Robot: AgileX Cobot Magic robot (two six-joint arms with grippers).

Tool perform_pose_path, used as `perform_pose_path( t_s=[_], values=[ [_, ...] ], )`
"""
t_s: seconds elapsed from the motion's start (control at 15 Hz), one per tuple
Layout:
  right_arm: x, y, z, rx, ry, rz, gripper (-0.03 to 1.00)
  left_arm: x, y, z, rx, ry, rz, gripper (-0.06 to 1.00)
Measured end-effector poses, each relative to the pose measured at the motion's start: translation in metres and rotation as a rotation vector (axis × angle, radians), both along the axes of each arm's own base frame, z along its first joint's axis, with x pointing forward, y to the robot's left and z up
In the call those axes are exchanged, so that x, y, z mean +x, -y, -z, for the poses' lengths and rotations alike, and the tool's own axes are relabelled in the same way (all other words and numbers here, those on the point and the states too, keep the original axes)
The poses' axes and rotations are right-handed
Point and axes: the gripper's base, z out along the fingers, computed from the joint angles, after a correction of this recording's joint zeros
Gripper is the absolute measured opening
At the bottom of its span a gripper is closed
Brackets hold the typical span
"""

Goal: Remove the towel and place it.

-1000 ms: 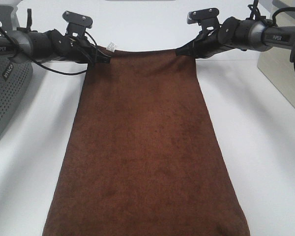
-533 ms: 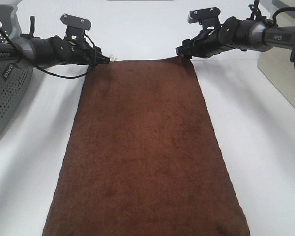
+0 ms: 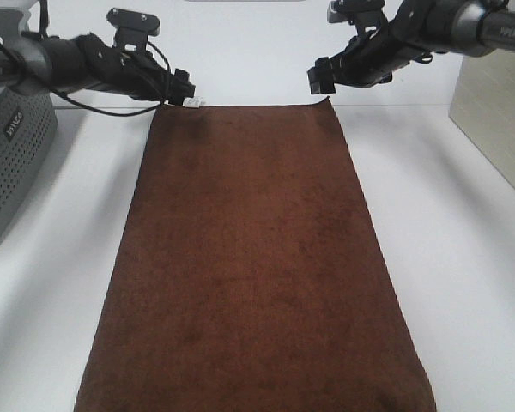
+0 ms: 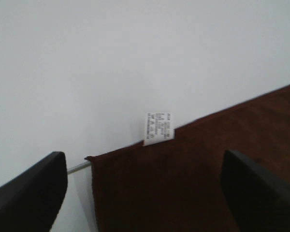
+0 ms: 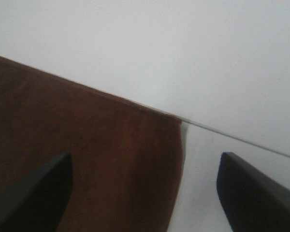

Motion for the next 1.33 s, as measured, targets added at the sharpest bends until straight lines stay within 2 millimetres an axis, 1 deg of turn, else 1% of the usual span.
perform_pose_path(
  t_s=[0.07, 0.13, 0.2, 0.27, 0.33, 0.4, 0.47, 0.53, 0.6, 0.67, 0.73, 0.8, 0.87, 0.93, 1.0, 1.07, 1.13, 1.33],
  values=[
    [-0.005, 0.0, -0.01, 0.0, -0.031, -0.013, 0.79, -0.006, 0.003, -0.025, -0.007, -0.039, 0.038, 0.83],
    [-0.014, 0.002, -0.032, -0.004, -0.076, -0.027, 0.79, -0.014, 0.004, -0.054, -0.021, -0.083, 0.071, 0.89],
    [-0.024, 0.005, -0.058, -0.008, -0.105, -0.023, 0.79, -0.024, 0.002, -0.082, -0.015, -0.126, 0.095, 0.94],
    [-0.031, 0.014, -0.083, 0.002, -0.106, 0.008, 0.8, -0.035, -0.002, -0.111, -0.001, -0.148, 0.103, 0.96],
    [-0.039, 0.03, -0.115, 0.018, -0.083, 0.05, 0.8, -0.047, -0.012, -0.143, 0.023, -0.157, 0.09, 0.97],
    [-0.047, 0.05, -0.141, 0.037, -0.069, 0.106, 0.8, -0.058, -0.028, -0.171, 0.019, -0.181, 0.035, 0.97],
    [-0.057, 0.069, -0.164, 0.053, -0.064, 0.153, 0.8, -0.069, -0.052, -0.197, 0.016, -0.192, -0.053, 0.97],
    [-0.068, 0.087, -0.186, 0.048, -0.057, 0.182, 0.8, -0.078, -0.078, -0.213, 0.019, -0.207, -0.145, 0.97],
    [-0.08, 0.098, -0.203, 0.043, -0.055, 0.202, 0.8, -0.087, -0.105, -0.226, 0.03, -0.234, -0.235, 0.97],
    [-0.09, 0.104, -0.214, 0.023, -0.062, 0.211, 0.8, -0.096, -0.132, -0.231, 0.054, -0.281, -0.314, 0.97],
    [-0.1, 0.106, -0.223, -0.015, -0.081, 0.211, 0.8, -0.105, -0.149, -0.234, 0.07, -0.336, -0.361, 0.98],
    [-0.112, 0.108, -0.228, -0.045, -0.117, 0.208, 0.8, -0.114, -0.156, -0.235, 0.079, -0.378, -0.379, 0.98],
    [-0.14, 0.11, -0.225, -0.075, -0.197, 0.21, 0.8, -0.139, -0.155, -0.237, 0.08, -0.427, -0.385, 0.98],
    [-0.158, 0.111, -0.217, -0.082, -0.232, 0.215, 0.8, -0.157, -0.154, -0.236, 0.076, -0.432, -0.381, 0.98],
    [-0.17, 0.111, -0.215, -0.081, -0.238, 0.223, 0.8, -0.168, -0.153, -0.236, 0.067, -0.426, -0.386, 0.98],
    [-0.196, 0.112, -0.215, -0.071, -0.244, 0.241, 0.8, -0.192, -0.151, -0.236, 0.061, -0.413, -0.388, 0.98],
    [-0.228, 0.113, -0.218, -0.062, -0.237, 0.254, 0.8, -0.222, -0.149, -0.238, 0.053, -0.396, -0.392, 0.98],
    [-0.321, 0.115, -0.213, -0.025, -0.229, 0.309, 0.8, -0.315, -0.144, -0.247, 0.034, -0.323, -0.399, 0.98]
  ],
)
